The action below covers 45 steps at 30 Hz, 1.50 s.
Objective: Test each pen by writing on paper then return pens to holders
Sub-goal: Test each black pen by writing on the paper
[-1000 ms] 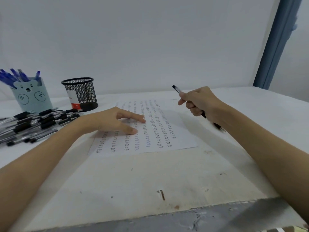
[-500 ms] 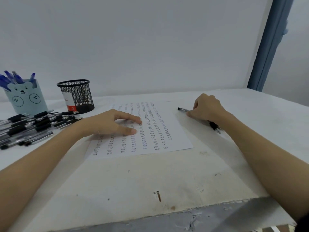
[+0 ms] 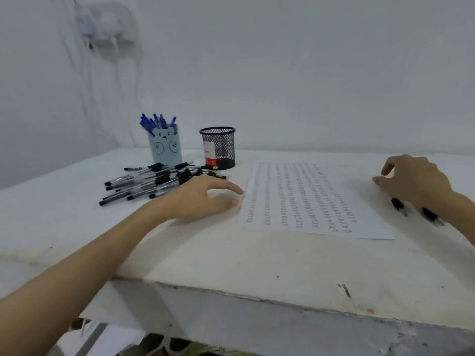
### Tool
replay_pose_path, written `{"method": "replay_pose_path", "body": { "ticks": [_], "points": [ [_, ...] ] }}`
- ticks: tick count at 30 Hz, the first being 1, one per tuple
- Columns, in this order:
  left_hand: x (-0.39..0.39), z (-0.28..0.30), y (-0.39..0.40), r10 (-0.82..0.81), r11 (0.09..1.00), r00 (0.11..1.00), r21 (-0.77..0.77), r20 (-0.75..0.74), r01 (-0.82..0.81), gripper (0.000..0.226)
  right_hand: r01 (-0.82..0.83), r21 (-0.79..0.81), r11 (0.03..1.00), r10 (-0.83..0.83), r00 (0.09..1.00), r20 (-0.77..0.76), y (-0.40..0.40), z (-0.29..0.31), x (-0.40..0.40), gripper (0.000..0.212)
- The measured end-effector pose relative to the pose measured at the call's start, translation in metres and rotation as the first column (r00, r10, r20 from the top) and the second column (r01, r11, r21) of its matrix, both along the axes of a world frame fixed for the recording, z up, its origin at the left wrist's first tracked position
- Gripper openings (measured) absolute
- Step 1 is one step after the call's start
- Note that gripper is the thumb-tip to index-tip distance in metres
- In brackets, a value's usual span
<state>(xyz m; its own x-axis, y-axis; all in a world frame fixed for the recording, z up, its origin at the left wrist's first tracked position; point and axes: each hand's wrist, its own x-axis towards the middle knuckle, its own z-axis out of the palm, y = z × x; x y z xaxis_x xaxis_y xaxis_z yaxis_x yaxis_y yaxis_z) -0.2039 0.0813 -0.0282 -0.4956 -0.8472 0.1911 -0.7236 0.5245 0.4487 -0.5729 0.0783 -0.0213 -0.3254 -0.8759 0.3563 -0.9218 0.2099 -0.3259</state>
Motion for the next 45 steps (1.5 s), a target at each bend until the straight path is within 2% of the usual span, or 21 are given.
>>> {"method": "replay_pose_path", "body": {
  "ticks": [3, 5, 8, 11, 14, 20, 26, 28, 30, 33, 35, 38, 40, 42, 44, 45],
  "points": [
    [0.046, -0.003, 0.014, 0.121, 0.992, 0.989, -0.023, -0.087, -0.124, 0.021, -0.127, -0.114, 0.985, 0.132, 0.991, 0.035, 0.002, 0.022, 0.039, 0.014],
    [0.073, -0.005, 0.023, 0.203, 0.977, 0.967, -0.036, -0.154, -0.211, 0.015, -0.308, -0.083, 0.948, 0.312, 0.949, 0.037, -0.001, 0.035, 0.084, 0.019],
    [0.105, -0.012, 0.034, 0.281, 0.946, 0.943, -0.117, -0.179, -0.303, 0.014, -0.599, -0.008, 0.801, 0.599, 0.801, -0.009, -0.002, 0.036, 0.170, 0.017],
    [0.126, -0.021, 0.042, 0.320, 0.929, 0.932, -0.137, -0.172, -0.344, 0.014, -0.749, 0.043, 0.661, 0.750, 0.656, -0.089, -0.011, 0.020, 0.245, 0.026],
    [0.134, -0.027, 0.044, 0.335, 0.925, 0.929, -0.134, -0.158, -0.356, 0.017, -0.776, 0.088, 0.625, 0.772, 0.597, -0.218, -0.018, -0.002, 0.292, 0.032],
    [0.131, -0.029, 0.043, 0.335, 0.927, 0.928, -0.117, -0.165, -0.356, 0.017, -0.779, 0.065, 0.624, 0.707, 0.527, -0.472, -0.024, -0.014, 0.304, 0.020],
    [0.131, -0.028, 0.043, 0.314, 0.932, 0.937, -0.140, -0.154, -0.335, 0.018, -0.786, 0.138, 0.603, 0.740, 0.486, -0.464, -0.014, -0.009, 0.297, 0.020],
    [0.130, -0.028, 0.043, 0.315, 0.924, 0.934, -0.171, -0.170, -0.343, 0.017, -0.813, 0.021, 0.582, 0.762, 0.536, -0.363, -0.011, -0.008, 0.293, 0.020],
    [0.124, -0.026, 0.043, 0.310, 0.913, 0.929, -0.211, -0.202, -0.350, 0.016, -0.816, -0.233, 0.530, 0.787, 0.575, -0.225, -0.010, -0.003, 0.286, 0.017],
    [0.099, -0.019, 0.040, 0.240, 0.916, 0.942, -0.266, -0.236, -0.300, 0.015, -0.610, -0.612, 0.504, 0.756, 0.654, -0.030, -0.008, 0.015, 0.265, 0.015],
    [0.079, -0.013, 0.037, 0.182, 0.935, 0.954, -0.258, -0.238, -0.242, 0.014, -0.449, -0.680, 0.580, 0.744, 0.632, 0.218, -0.002, 0.031, 0.248, 0.013],
    [0.041, -0.009, 0.026, 0.117, 0.960, 0.976, -0.230, -0.182, -0.157, 0.015, -0.241, -0.601, 0.762, 0.636, 0.453, 0.625, 0.003, 0.049, 0.210, 0.022],
    [0.013, -0.010, 0.017, 0.089, 0.972, 0.987, -0.205, -0.136, -0.116, 0.016, -0.190, -0.434, 0.880, 0.474, 0.303, 0.827, 0.007, 0.053, 0.174, 0.047],
    [-0.010, -0.013, 0.010, 0.068, 0.981, 0.991, -0.173, -0.117, -0.088, 0.016, -0.205, -0.331, 0.921, 0.354, 0.088, 0.931, 0.011, 0.052, 0.145, 0.063],
    [-0.033, -0.014, 0.002, 0.040, 0.989, 0.994, -0.136, -0.102, -0.054, 0.019, -0.169, -0.318, 0.933, 0.300, -0.121, 0.946, 0.015, 0.049, 0.118, 0.063],
    [-0.043, -0.013, -0.002, 0.033, 0.992, 0.996, -0.119, -0.088, -0.043, 0.021, -0.146, -0.321, 0.936, 0.291, -0.192, 0.937, 0.017, 0.048, 0.109, 0.060]
  ]
}}
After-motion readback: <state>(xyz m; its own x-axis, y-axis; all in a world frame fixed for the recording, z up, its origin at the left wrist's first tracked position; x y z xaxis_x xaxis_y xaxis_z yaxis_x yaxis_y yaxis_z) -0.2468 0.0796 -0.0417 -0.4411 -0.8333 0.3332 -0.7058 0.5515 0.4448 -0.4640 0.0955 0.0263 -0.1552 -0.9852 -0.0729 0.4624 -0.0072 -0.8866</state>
